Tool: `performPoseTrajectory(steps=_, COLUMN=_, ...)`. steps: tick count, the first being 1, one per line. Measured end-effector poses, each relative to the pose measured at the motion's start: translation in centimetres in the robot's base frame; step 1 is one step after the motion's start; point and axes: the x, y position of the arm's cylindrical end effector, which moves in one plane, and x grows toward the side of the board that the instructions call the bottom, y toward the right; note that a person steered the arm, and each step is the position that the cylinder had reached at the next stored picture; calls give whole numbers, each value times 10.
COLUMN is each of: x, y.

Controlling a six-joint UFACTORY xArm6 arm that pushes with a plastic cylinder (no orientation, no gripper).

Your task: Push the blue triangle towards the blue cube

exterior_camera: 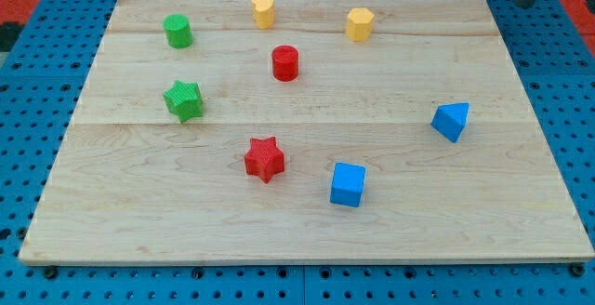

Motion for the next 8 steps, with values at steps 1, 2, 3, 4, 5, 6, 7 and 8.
performPoseTrajectory(steps=1, x=1, y=-1)
performPoseTrajectory(steps=2, x=2, y=-1)
performPoseTrajectory(steps=3, x=5, y=-1)
performPoseTrajectory(steps=4, x=22, y=-1)
performPoseTrajectory(steps=5, x=24, y=-1)
performPoseTrajectory(steps=6, x=24, y=-1)
performPoseTrajectory(steps=7, x=24, y=-1)
performPoseTrajectory(steps=8, x=24, y=0)
